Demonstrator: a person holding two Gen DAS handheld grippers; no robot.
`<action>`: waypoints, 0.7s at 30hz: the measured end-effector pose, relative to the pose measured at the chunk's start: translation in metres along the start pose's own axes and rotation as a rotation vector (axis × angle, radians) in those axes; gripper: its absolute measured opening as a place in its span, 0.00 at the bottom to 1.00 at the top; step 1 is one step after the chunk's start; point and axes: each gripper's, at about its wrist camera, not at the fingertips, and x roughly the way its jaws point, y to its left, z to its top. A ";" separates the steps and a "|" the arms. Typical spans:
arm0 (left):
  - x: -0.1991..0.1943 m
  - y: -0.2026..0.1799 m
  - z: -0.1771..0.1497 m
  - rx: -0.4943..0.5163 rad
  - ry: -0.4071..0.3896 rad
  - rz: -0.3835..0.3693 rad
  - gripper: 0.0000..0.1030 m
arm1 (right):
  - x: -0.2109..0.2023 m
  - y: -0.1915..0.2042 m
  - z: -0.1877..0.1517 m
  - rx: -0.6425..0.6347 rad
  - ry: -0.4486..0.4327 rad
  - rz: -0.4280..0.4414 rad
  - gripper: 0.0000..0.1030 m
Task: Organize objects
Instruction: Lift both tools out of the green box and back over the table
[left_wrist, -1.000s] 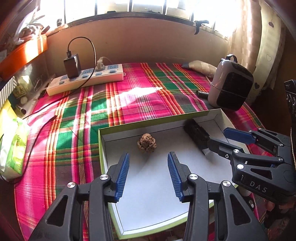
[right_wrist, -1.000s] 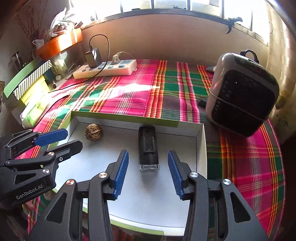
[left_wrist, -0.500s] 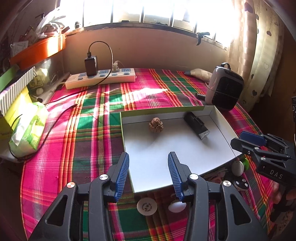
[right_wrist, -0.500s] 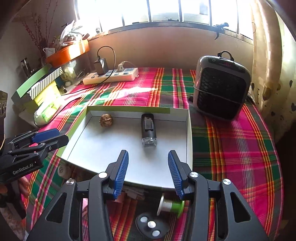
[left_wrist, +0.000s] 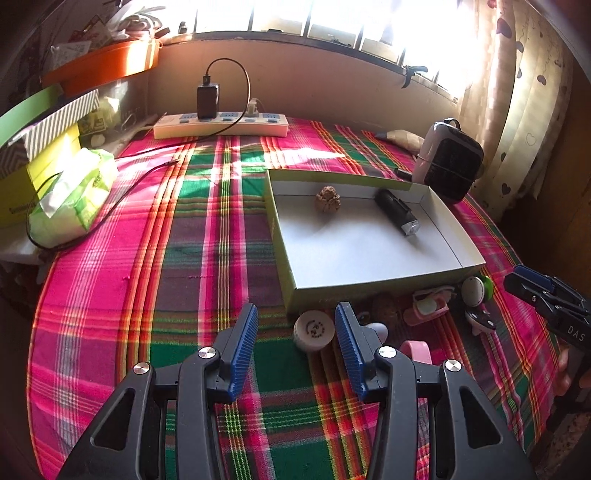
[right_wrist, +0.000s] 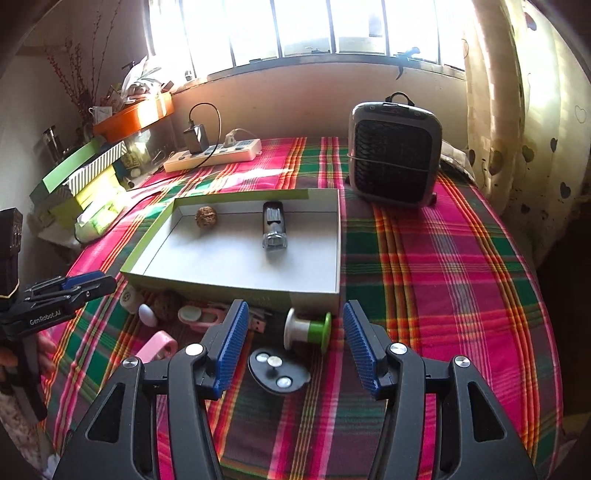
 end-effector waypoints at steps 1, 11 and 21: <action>0.001 0.001 -0.002 -0.007 0.004 -0.001 0.41 | -0.001 -0.001 -0.003 0.001 0.003 0.001 0.53; 0.007 0.005 -0.015 -0.034 0.035 -0.024 0.41 | 0.002 0.000 -0.031 -0.002 0.028 0.035 0.55; 0.018 0.007 -0.018 -0.056 0.070 -0.049 0.42 | 0.021 0.012 -0.037 -0.047 0.089 0.063 0.55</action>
